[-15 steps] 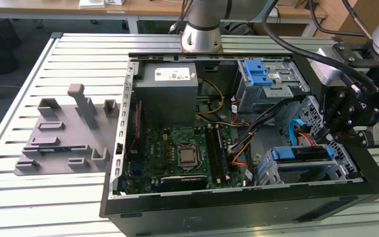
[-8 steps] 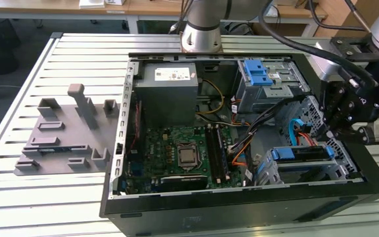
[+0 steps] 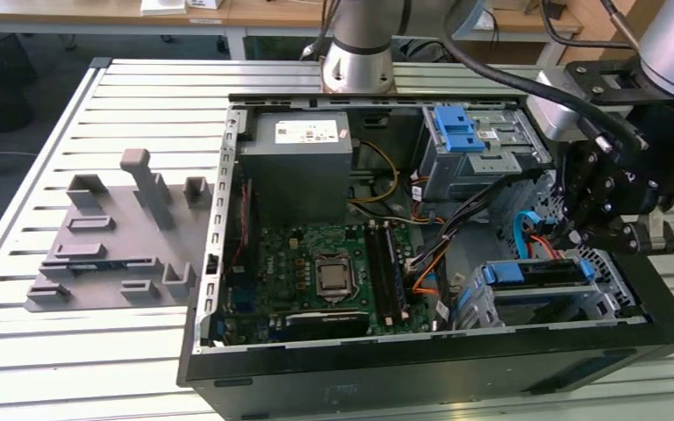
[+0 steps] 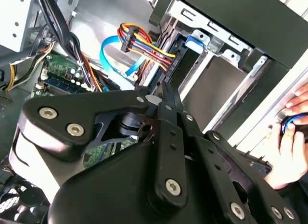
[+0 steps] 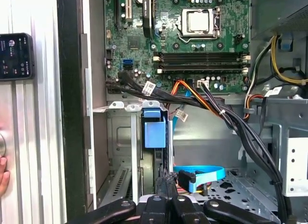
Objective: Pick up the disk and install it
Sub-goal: 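Insert the second disk wire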
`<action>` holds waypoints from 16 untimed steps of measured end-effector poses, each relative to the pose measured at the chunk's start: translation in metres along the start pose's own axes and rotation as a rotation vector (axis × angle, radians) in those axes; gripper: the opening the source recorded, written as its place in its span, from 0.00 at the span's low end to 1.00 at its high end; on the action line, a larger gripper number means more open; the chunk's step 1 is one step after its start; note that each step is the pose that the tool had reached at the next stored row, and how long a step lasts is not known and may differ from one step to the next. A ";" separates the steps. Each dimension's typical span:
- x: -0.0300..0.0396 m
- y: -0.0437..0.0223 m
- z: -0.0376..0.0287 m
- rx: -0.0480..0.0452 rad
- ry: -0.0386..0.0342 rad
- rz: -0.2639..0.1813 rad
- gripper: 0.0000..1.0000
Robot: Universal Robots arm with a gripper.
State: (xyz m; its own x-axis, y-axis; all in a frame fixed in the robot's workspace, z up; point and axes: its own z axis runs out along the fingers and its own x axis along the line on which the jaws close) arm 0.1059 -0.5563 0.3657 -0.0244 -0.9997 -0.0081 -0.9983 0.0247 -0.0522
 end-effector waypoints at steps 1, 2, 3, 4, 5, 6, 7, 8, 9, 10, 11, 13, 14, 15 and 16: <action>-0.0002 0.0004 -0.0028 0.0001 0.0000 0.000 0.11; -0.0004 0.0013 -0.0051 0.0001 -0.0001 0.000 0.11; -0.0005 0.0026 -0.0067 0.0002 0.0000 0.000 0.11; -0.0006 0.0035 -0.0075 0.0001 -0.0002 0.000 0.11; -0.0007 0.0039 -0.0079 0.0001 -0.0005 0.000 0.11; -0.0007 0.0044 -0.0080 0.0001 -0.0008 0.000 0.11; -0.0008 0.0046 -0.0082 0.0001 -0.0007 0.000 0.11; -0.0011 0.0051 -0.0086 0.0001 -0.0003 0.000 0.11; -0.0012 0.0056 -0.0090 0.0001 -0.0003 0.000 0.11; -0.0014 0.0062 -0.0095 0.0001 -0.0004 0.000 0.11; -0.0017 0.0067 -0.0104 0.0000 -0.0003 0.000 0.11; -0.0027 0.0075 -0.0126 0.0000 -0.0006 0.000 0.11; -0.0042 0.0082 -0.0154 0.0000 -0.0005 0.000 0.11; -0.0057 0.0082 -0.0165 0.0000 -0.0007 0.000 0.11; -0.0074 0.0082 -0.0174 0.0000 -0.0006 0.000 0.11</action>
State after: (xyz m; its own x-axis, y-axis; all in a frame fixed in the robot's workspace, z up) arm 0.0970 -0.5489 0.3827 -0.0242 -0.9997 -0.0087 -0.9983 0.0246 -0.0522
